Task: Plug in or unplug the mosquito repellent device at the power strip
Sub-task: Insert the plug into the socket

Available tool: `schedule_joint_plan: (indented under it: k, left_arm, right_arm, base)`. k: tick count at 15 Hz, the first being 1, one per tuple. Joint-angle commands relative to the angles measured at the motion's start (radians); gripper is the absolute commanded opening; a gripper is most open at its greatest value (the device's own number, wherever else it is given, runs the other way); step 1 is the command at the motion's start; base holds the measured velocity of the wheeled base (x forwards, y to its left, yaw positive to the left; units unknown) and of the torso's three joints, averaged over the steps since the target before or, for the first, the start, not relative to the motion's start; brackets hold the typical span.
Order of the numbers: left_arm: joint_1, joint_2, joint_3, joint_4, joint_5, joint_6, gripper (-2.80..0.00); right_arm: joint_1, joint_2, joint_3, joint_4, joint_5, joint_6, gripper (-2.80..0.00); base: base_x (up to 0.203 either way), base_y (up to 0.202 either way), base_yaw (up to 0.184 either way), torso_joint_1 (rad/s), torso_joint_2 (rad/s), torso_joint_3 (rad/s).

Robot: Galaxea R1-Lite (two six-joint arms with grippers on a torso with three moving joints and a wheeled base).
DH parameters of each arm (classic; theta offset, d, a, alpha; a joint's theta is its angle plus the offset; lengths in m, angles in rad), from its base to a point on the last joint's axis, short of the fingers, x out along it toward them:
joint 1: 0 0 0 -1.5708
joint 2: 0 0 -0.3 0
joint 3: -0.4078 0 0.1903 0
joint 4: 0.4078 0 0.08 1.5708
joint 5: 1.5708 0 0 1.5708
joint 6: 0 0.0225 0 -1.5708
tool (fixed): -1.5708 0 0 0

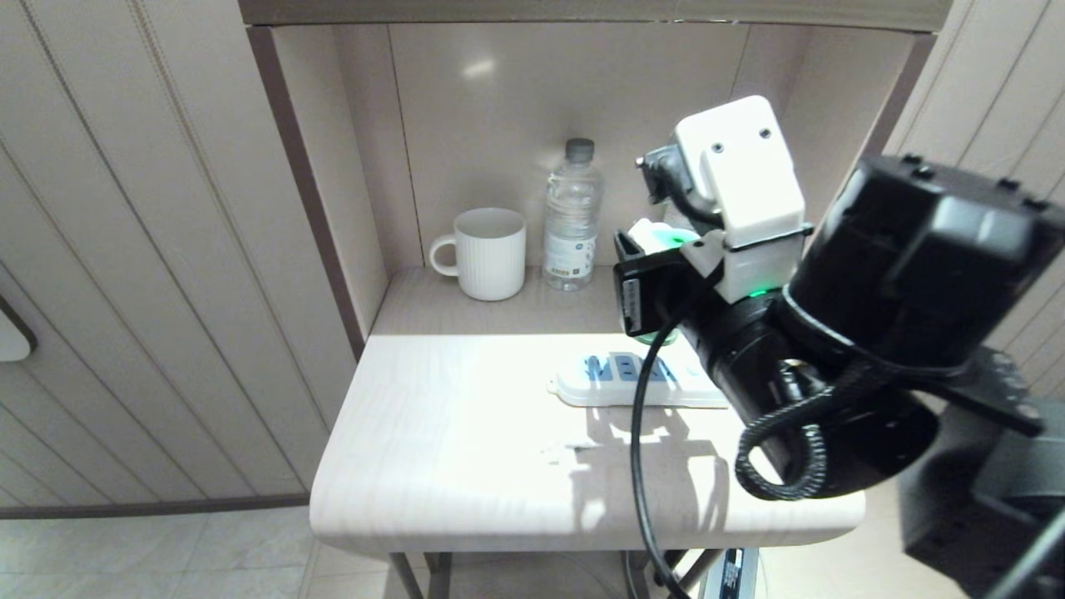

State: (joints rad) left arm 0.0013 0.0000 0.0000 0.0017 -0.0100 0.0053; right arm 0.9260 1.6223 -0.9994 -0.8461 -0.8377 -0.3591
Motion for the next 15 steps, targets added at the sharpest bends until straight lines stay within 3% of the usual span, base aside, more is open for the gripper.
schedule_joint_plan:
  k: [1, 3, 6, 8, 10, 12, 15]
  left_arm:
    - [0.000, 0.002, 0.000, 0.000, -0.001, -0.001, -2.80]
    - [0.000, 0.002, 0.000, 0.000, -0.001, -0.001, -2.80]
    - [0.000, 0.002, 0.000, 0.000, -0.001, -0.001, -2.80]
    - [0.000, 0.002, 0.000, 0.000, 0.001, -0.001, -2.80]
    - [0.000, 0.002, 0.000, 0.000, -0.001, -0.001, -2.80]
    - [0.000, 0.002, 0.000, 0.000, 0.001, -0.001, -2.80]
    - [0.000, 0.002, 0.000, 0.000, -0.001, -0.001, -2.80]
  right_arm:
    - [0.040, -0.178, -0.070, 0.365, -0.003, 0.002, -2.80]
    - [0.056, -0.248, -0.198, 0.713, 0.000, 0.059, -2.80]
    - [0.054, -0.281, -0.491, 1.222, 0.061, 0.229, -2.80]
    - [0.016, -0.258, -0.692, 1.557, 0.141, 0.349, -2.80]
    - [-0.074, -0.191, -0.854, 1.830, 0.273, 0.446, -2.80]
    - [-0.180, -0.103, -0.935, 1.999, 0.434, 0.506, -2.80]
    - [-0.213, -0.050, -0.944, 2.065, 0.482, 0.520, -2.80]
  base:
    - [0.000, 0.000, 0.000, 0.000, 0.00, 0.000]
    - [0.000, 0.000, 0.000, 0.000, 0.00, 0.000]
    - [0.000, 0.000, 0.000, 0.000, 0.00, 0.000]
    - [0.000, 0.000, 0.000, 0.000, 0.00, 0.000]
    - [0.000, 0.000, 0.000, 0.000, 0.00, 0.000]
    - [0.000, 0.000, 0.000, 0.000, 0.00, 0.000]
    - [0.000, 0.000, 0.000, 0.000, 0.00, 0.000]
